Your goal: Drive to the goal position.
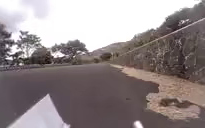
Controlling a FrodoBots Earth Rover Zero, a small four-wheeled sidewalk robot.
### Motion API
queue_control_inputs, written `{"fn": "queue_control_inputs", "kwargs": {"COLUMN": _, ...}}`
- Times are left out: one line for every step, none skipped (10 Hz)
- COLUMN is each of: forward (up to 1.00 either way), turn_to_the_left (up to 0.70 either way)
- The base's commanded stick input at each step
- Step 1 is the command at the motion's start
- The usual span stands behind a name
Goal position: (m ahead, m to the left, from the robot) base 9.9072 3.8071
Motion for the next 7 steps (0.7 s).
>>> {"fn": "queue_control_inputs", "kwargs": {"forward": 1.0, "turn_to_the_left": -0.02}}
{"fn": "queue_control_inputs", "kwargs": {"forward": 1.0, "turn_to_the_left": -0.15}}
{"fn": "queue_control_inputs", "kwargs": {"forward": 1.0, "turn_to_the_left": -0.27}}
{"fn": "queue_control_inputs", "kwargs": {"forward": 1.0, "turn_to_the_left": -0.3}}
{"fn": "queue_control_inputs", "kwargs": {"forward": 1.0, "turn_to_the_left": -0.26}}
{"fn": "queue_control_inputs", "kwargs": {"forward": 1.0, "turn_to_the_left": 0.0}}
{"fn": "queue_control_inputs", "kwargs": {"forward": 1.0, "turn_to_the_left": 0.0}}
